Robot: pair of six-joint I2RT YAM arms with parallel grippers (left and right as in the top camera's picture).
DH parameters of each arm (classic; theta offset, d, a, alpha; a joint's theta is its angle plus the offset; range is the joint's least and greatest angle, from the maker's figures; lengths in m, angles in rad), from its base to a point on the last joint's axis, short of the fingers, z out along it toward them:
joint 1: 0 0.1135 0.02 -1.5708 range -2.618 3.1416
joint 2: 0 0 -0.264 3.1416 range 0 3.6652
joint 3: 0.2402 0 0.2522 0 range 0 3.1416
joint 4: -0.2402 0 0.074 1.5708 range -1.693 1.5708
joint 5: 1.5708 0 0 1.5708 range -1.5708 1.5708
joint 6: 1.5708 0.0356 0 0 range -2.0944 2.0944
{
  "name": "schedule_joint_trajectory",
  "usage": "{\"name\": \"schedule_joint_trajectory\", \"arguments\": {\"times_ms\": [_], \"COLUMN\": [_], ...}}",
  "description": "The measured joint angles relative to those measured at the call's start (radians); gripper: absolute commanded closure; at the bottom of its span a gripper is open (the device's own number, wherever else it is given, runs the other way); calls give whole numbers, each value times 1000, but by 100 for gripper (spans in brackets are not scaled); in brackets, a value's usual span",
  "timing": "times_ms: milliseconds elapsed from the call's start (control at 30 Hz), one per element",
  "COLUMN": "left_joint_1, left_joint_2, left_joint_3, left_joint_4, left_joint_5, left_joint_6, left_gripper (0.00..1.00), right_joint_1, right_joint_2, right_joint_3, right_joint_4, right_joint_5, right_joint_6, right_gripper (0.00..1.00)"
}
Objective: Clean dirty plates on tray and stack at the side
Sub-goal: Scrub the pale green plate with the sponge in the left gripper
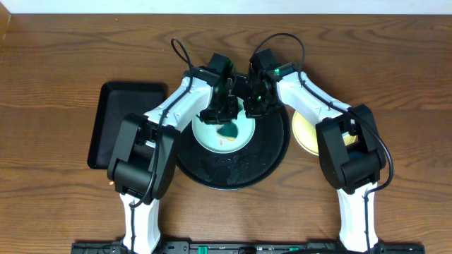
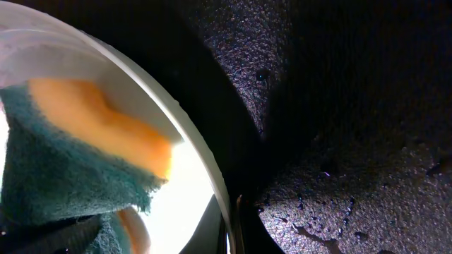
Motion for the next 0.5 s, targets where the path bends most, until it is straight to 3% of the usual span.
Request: {"name": "schedule_joint_trajectory", "arguments": {"times_ms": [267,500], "left_joint_1": [28,15], "left_joint_2": [0,0], "left_joint_3": [0,5], "left_joint_4": [-3,-71], "left_joint_5": [-201,-280], "left_joint_6": [-90,-114], "left_gripper": [93,92], "right_joint_1": [0,0], "right_joint_2": [0,0], "right_joint_3": [0,0], "right_joint_4": [0,2], "right_joint_5": [0,0], "right_joint_6": [0,0], "right_gripper": [99,99]}}
